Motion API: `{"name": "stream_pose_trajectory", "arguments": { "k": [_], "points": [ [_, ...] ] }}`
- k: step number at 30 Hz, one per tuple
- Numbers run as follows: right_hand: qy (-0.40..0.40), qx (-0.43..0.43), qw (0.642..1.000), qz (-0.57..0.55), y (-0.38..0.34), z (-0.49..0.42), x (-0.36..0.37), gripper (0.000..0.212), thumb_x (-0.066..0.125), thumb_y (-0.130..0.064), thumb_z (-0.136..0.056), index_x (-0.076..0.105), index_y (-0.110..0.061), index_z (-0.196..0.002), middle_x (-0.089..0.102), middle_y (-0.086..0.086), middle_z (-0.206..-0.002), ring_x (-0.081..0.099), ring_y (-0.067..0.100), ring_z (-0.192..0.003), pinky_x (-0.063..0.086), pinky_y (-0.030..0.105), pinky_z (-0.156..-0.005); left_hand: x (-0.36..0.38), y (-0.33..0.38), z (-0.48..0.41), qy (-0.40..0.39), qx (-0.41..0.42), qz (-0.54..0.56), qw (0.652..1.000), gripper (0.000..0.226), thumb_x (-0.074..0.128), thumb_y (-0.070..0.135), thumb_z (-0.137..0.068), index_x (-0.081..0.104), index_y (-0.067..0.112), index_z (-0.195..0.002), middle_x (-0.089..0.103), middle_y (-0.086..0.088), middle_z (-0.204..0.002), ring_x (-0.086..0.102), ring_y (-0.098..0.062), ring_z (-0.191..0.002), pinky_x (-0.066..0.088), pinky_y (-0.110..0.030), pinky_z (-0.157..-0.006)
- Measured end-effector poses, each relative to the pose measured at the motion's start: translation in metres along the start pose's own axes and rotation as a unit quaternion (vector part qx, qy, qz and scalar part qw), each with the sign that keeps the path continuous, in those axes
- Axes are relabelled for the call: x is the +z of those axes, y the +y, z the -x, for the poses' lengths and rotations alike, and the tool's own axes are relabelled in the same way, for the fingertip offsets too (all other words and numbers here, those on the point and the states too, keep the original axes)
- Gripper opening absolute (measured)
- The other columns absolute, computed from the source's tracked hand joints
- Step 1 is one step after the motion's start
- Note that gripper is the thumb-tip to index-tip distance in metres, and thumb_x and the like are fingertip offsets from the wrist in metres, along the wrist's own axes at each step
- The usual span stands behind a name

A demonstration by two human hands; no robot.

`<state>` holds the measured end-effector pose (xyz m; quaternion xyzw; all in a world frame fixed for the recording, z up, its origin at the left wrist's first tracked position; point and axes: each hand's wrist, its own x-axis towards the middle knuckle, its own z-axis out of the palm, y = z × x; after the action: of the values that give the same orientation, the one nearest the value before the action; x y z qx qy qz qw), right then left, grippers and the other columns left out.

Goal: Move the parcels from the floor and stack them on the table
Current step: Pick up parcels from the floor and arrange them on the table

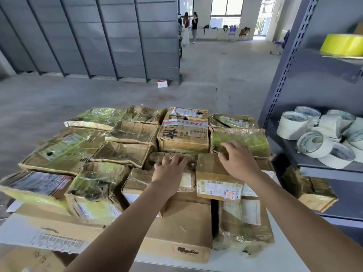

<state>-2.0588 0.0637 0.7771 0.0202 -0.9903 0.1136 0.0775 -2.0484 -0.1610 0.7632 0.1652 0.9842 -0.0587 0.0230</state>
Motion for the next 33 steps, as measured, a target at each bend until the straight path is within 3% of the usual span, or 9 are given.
{"name": "stream_pose_trajectory", "arguments": {
  "k": [5, 9, 12, 16, 20, 23, 25, 29, 33],
  "points": [
    [-0.001, 0.000, 1.000, 0.025, -0.002, 0.001, 0.001, 0.046, 0.038, -0.038, -0.100, 0.043, -0.018, -0.141, 0.041, 0.004, -0.144, 0.036, 0.024, -0.136, 0.024, 0.047, -0.115, -0.010, 0.004, -0.007, 0.000, 0.004, -0.024, 1.000, 0.077, 0.061, 0.006, -0.083, 0.018, 0.021, -0.146, 0.029, -0.012, -0.145, 0.033, -0.040, -0.128, 0.041, -0.050, -0.099],
    [0.011, -0.013, 0.998, 0.056, -0.010, 0.001, -0.003, 0.042, 0.042, -0.031, -0.100, 0.047, -0.016, -0.138, 0.046, 0.005, -0.140, 0.040, 0.025, -0.131, 0.028, 0.044, -0.113, -0.013, 0.000, -0.002, 0.003, 0.010, 0.044, 0.999, 0.068, 0.058, 0.011, -0.085, 0.023, 0.021, -0.142, 0.034, -0.011, -0.141, 0.033, -0.037, -0.129, 0.040, -0.048, -0.099],
    [0.025, -0.061, 0.996, 0.055, -0.027, -0.002, -0.002, 0.037, 0.046, -0.026, -0.098, 0.053, -0.015, -0.133, 0.050, 0.004, -0.134, 0.041, 0.024, -0.129, 0.030, 0.041, -0.113, -0.020, -0.014, 0.009, 0.026, 0.022, 0.106, 0.994, 0.053, 0.049, 0.019, -0.090, 0.031, 0.019, -0.140, 0.038, -0.008, -0.136, 0.036, -0.030, -0.127, 0.040, -0.046, -0.099],
    [-0.002, -0.150, 0.989, 0.017, -0.061, -0.007, 0.002, 0.035, 0.044, -0.034, -0.100, 0.057, -0.018, -0.128, 0.054, -0.003, -0.128, 0.045, 0.016, -0.123, 0.038, 0.032, -0.104, -0.027, -0.042, 0.030, 0.034, 0.025, 0.135, 0.990, 0.042, 0.043, 0.036, -0.094, 0.043, 0.017, -0.131, 0.044, -0.005, -0.131, 0.039, -0.026, -0.126, 0.039, -0.043, -0.100],
    [-0.077, -0.210, 0.975, 0.018, -0.092, -0.013, 0.005, 0.049, 0.045, -0.052, -0.096, 0.052, -0.022, -0.133, 0.049, -0.005, -0.134, 0.046, 0.012, -0.122, 0.044, 0.032, -0.098, -0.025, -0.072, 0.050, 0.023, 0.063, 0.153, 0.986, 0.063, 0.048, 0.064, -0.085, 0.046, 0.021, -0.132, 0.041, 0.002, -0.135, 0.034, -0.020, -0.130, 0.036, -0.039, -0.105],
    [-0.156, -0.198, 0.966, 0.066, -0.104, -0.019, 0.012, 0.065, 0.053, -0.065, -0.085, 0.043, -0.029, -0.138, 0.040, -0.006, -0.143, 0.037, 0.016, -0.131, 0.039, 0.039, -0.102, -0.024, -0.088, 0.062, -0.049, 0.133, 0.148, 0.979, 0.091, 0.061, 0.071, -0.072, 0.027, 0.029, -0.145, 0.026, 0.006, -0.148, 0.017, -0.015, -0.139, 0.023, -0.038, -0.112],
    [-0.175, -0.188, 0.961, 0.100, -0.107, -0.022, 0.018, 0.068, 0.059, -0.064, -0.080, 0.040, -0.032, -0.136, 0.039, -0.004, -0.144, 0.034, 0.019, -0.132, 0.037, 0.042, -0.102, -0.020, -0.094, 0.064, -0.069, 0.164, 0.117, 0.977, 0.102, 0.071, 0.064, -0.068, 0.018, 0.032, -0.149, 0.021, 0.006, -0.150, 0.012, -0.015, -0.141, 0.018, -0.036, -0.114],
    [-0.166, -0.169, 0.964, 0.120, -0.113, -0.025, 0.025, 0.060, 0.066, -0.056, -0.076, 0.040, -0.034, -0.125, 0.048, -0.003, -0.131, 0.036, 0.022, -0.121, 0.036, 0.045, -0.092, -0.008, -0.097, 0.060, 0.006, 0.177, 0.055, 0.983, 0.092, 0.075, 0.027, -0.076, 0.017, 0.031, -0.148, 0.026, 0.004, -0.148, 0.022, -0.018, -0.138, 0.020, -0.032, -0.113],
    [-0.151, -0.154, 0.969, 0.119, -0.117, -0.029, 0.028, 0.052, 0.064, -0.053, -0.077, 0.039, -0.033, -0.118, 0.050, 0.000, -0.119, 0.036, 0.023, -0.114, 0.035, 0.045, -0.086, -0.005, -0.099, 0.055, 0.023, 0.190, 0.045, 0.980, 0.090, 0.073, 0.022, -0.077, 0.018, 0.031, -0.148, 0.031, 0.004, -0.145, 0.029, -0.017, -0.135, 0.026, -0.034, -0.112]
  ]
}}
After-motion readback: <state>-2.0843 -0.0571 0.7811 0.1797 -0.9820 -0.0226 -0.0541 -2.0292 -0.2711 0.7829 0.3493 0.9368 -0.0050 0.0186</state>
